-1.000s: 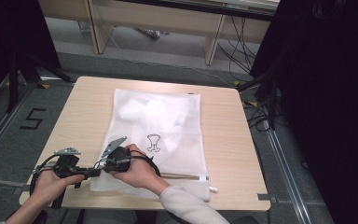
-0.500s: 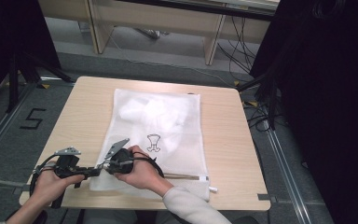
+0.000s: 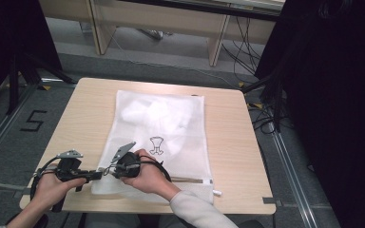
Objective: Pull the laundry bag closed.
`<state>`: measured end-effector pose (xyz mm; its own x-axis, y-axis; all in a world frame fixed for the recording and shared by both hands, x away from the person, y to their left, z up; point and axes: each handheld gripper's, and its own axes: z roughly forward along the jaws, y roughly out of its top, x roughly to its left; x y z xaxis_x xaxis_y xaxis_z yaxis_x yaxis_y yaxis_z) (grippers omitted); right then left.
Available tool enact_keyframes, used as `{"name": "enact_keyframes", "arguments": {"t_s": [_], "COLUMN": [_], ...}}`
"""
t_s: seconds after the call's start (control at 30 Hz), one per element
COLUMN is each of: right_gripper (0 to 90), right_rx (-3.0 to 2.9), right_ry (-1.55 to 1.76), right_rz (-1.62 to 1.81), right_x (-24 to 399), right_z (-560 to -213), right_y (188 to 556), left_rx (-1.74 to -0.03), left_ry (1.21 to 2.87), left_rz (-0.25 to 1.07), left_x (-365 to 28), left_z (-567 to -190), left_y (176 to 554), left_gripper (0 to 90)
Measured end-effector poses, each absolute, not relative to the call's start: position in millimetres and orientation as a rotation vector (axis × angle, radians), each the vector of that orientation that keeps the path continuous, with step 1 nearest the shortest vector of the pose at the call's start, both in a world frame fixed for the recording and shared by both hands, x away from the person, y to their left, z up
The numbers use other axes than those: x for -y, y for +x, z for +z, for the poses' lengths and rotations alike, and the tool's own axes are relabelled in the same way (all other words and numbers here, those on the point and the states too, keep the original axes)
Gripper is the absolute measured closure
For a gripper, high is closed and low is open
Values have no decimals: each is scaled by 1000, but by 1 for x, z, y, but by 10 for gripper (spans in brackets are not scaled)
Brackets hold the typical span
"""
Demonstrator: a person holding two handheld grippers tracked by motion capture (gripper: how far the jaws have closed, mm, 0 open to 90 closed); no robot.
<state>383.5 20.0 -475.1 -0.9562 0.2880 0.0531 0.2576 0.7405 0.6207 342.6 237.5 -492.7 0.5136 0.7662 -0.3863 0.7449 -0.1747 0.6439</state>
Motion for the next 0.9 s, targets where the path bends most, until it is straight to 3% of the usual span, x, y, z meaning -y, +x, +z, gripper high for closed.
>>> {"name": "enact_keyframes", "arguments": {"t_s": [0.9], "right_gripper": [826], "right_rx": [-2900], "right_ry": [471], "right_rz": [976], "right_x": [-2], "right_z": [-476], "right_y": [384], "left_rx": [-1250], "left_ry": [1944], "left_rz": [43], "left_x": [-238], "left_z": [-493], "left_y": [343], "left_gripper": [846]}}
